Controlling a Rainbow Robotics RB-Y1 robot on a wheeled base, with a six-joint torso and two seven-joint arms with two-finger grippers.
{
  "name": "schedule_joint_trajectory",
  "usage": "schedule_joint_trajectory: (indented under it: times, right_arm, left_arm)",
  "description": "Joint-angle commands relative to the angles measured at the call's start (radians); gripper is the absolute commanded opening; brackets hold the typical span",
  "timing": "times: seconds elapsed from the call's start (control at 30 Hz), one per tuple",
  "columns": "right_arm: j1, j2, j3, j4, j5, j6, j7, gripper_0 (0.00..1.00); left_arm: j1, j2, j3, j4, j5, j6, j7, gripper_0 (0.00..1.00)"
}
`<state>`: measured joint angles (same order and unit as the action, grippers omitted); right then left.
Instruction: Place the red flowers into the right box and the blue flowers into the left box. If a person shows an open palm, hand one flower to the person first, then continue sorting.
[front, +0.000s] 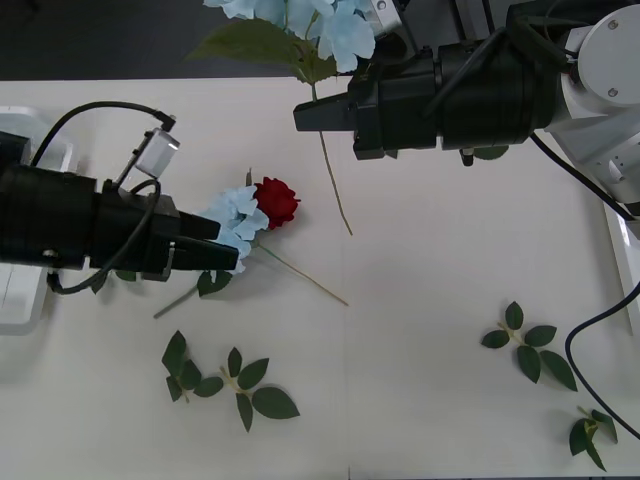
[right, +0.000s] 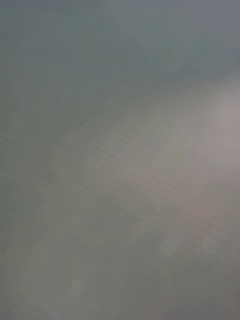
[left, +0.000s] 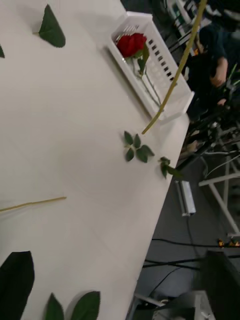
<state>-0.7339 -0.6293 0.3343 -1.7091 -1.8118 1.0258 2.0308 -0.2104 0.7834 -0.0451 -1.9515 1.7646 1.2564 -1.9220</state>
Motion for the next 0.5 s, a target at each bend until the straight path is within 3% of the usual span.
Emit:
schedule_joint_trajectory:
  times: [0.03,0.5]
  right_arm:
    - [-0.004,0.011,0.005,-0.017,-0.001,-0.01,-0.029,0.0]
    - [-0.004,0.011,0.006,-0.018,-0.003,-0.01,-0.046,0.0]
  left_arm:
    - [0.118,0.065,0.051,-0.061,0.122,-0.078,-0.226,1.0]
    - [0.19,-0.119,-0.03,-0.072,0.223,-0.342,-0.503,1.0]
